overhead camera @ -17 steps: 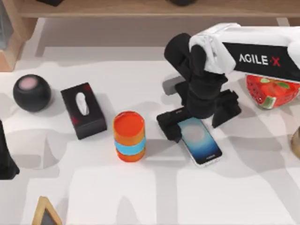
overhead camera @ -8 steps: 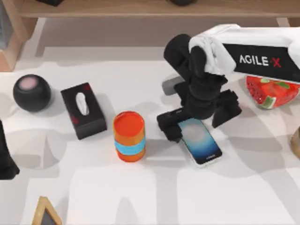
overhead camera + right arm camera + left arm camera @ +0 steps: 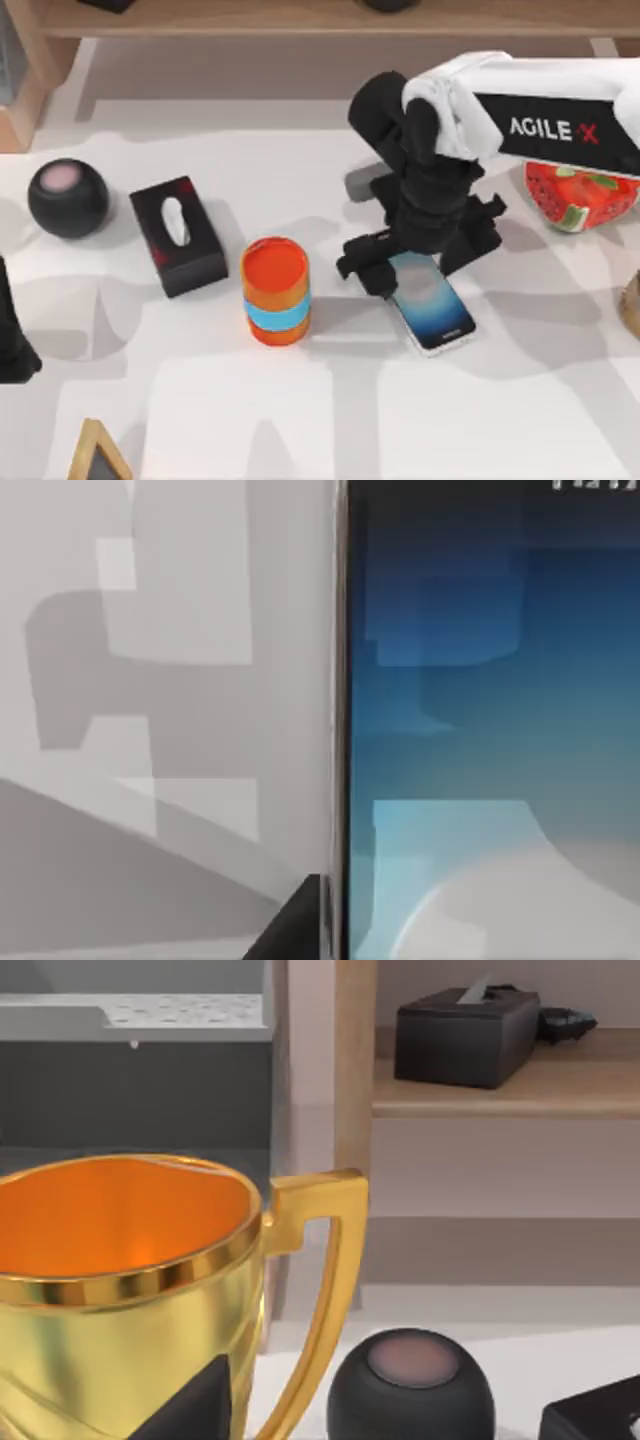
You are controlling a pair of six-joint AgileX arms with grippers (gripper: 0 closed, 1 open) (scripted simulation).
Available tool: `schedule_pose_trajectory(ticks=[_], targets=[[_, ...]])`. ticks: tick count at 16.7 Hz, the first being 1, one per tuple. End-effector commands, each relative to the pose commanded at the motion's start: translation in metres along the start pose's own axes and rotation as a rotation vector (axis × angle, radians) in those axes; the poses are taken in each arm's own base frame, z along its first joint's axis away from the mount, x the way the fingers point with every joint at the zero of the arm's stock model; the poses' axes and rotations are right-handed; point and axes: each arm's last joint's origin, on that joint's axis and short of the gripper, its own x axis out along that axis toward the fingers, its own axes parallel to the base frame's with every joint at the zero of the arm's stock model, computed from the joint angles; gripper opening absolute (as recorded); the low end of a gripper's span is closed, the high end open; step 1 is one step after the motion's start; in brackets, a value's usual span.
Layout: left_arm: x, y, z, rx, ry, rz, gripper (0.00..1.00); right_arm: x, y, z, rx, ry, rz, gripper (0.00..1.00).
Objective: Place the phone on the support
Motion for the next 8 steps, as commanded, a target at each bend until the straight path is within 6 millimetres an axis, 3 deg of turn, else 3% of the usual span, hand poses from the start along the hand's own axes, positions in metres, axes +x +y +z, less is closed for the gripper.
schedule_pose_trajectory(ticks=[2,8], targets=[[0.0,0.0,0.0,0.0,0.0,0.0,1.0,0.0,0.0,0.0,0.0,0.0,0.0,0.0],[0.0,0.0,0.0,0.0,0.0,0.0,1.0,0.0,0.0,0.0,0.0,0.0,0.0,0.0]])
